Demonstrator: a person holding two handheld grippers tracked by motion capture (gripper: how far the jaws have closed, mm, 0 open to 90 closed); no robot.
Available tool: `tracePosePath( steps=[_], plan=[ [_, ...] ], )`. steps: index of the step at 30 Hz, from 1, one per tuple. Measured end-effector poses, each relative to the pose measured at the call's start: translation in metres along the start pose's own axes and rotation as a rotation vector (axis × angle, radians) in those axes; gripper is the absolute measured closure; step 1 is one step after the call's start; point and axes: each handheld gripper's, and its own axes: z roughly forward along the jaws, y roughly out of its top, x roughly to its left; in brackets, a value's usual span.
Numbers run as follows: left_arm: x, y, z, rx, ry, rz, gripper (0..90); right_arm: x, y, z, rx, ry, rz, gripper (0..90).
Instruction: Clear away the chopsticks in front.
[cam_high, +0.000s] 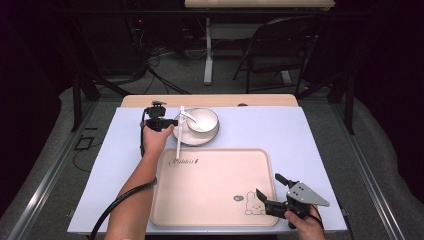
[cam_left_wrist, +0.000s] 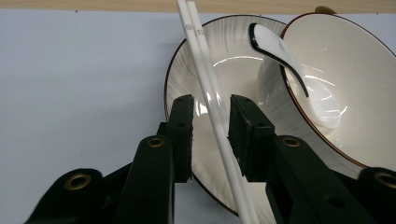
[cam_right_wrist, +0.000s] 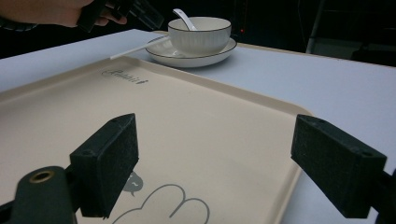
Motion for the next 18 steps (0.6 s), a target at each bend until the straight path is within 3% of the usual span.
tracePosePath(
  steps=[18],
  plan=[
    [-0.006, -0.002, 0.014, 0.027, 0.019, -0.002, 74.1, -0.001, 0.000, 0.000, -0.001, -0.001, 0.000, 14.2]
  ],
)
